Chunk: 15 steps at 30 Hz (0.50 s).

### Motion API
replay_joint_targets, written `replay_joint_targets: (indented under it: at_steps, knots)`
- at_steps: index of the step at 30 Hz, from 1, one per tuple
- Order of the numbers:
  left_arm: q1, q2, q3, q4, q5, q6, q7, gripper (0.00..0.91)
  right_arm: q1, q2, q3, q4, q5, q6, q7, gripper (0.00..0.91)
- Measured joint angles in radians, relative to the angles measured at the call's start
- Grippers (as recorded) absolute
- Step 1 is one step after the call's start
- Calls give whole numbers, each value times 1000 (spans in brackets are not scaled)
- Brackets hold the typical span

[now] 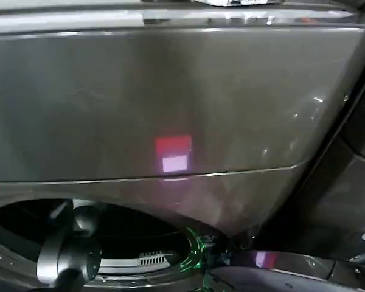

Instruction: Grasp the clothes from the dryer.

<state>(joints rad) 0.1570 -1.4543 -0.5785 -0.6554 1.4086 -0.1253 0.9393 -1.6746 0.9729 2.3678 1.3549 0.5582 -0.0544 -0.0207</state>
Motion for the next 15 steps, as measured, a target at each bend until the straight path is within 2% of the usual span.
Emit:
replay_joint_targets:
  at_steps: [9,15]
  knots:
    - [9,6,-8,-5,-1,-23,10,0,-7,8,1,6,-2,-8,-21,907]
    - [38,19,-8,-61,-66,4,-15,0,-3,13,-5,25,-3,-24,-35,907]
